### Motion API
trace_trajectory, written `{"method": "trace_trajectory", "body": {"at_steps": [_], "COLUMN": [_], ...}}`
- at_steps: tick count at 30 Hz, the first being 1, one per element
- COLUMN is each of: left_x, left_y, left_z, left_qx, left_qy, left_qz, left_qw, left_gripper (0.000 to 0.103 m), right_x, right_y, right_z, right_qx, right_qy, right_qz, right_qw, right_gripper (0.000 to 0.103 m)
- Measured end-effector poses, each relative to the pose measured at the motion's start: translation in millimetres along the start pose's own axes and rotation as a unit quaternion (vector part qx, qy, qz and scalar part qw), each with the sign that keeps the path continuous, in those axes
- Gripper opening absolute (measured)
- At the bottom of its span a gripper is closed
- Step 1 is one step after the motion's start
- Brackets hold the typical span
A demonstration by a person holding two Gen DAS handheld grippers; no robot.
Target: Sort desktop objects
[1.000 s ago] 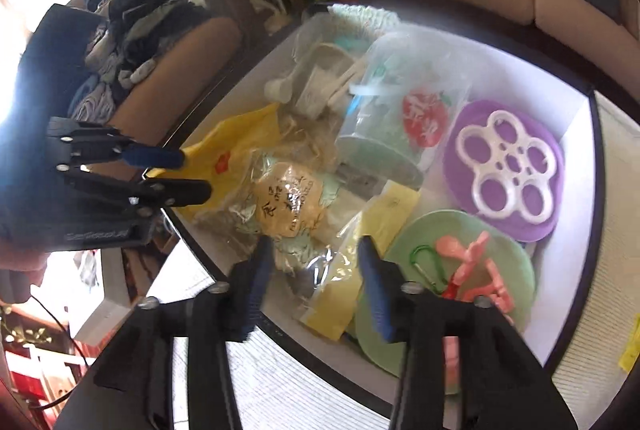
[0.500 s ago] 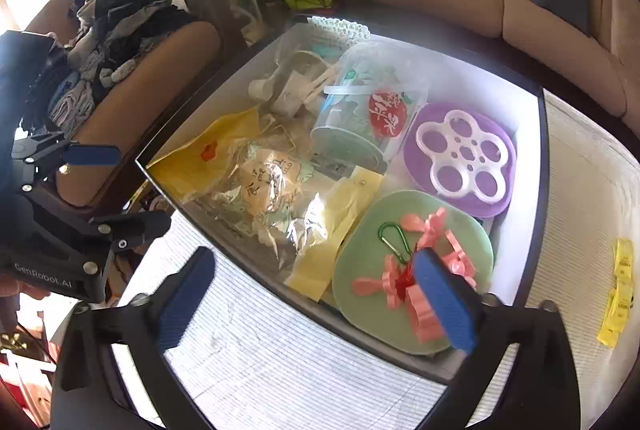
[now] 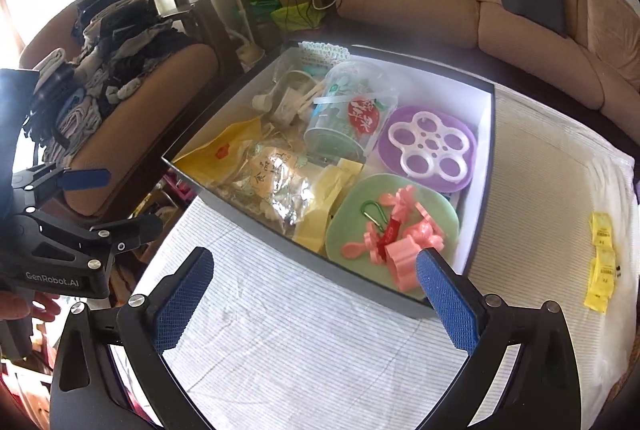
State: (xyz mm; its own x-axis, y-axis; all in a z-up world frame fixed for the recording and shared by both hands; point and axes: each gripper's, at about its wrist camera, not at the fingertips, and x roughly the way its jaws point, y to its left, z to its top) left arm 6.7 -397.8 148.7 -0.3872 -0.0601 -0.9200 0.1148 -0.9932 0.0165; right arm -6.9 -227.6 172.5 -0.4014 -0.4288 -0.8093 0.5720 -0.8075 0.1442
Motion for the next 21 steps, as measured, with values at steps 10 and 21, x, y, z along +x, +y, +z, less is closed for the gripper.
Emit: {"method": "trace_trajectory", "body": {"at_steps": [10, 21], "left_x": [-34.6, -21.1], "left_y": [-82.9, -243.6], "left_z": [-28.8, -31.4], "left_qx": [0.025, 0.069], "left_qy": [-0.046, -0.056], "left_qz": [-0.044, -0.124], "left_qw": [0.9976, 0.9883], "left_gripper": [0.103, 0.103], "right_x": [-47.5, -108.9], "right_y": [-48.4, -184.7], "right_z": [-47.2, -127.9], "right_qx": [0.016, 0.047], "right_qy": [-0.019, -0.025], "right_qz": [-0.002, -0.077], "right_qw": [1.0, 0.996], "right_gripper": [0.103, 0.103]}}
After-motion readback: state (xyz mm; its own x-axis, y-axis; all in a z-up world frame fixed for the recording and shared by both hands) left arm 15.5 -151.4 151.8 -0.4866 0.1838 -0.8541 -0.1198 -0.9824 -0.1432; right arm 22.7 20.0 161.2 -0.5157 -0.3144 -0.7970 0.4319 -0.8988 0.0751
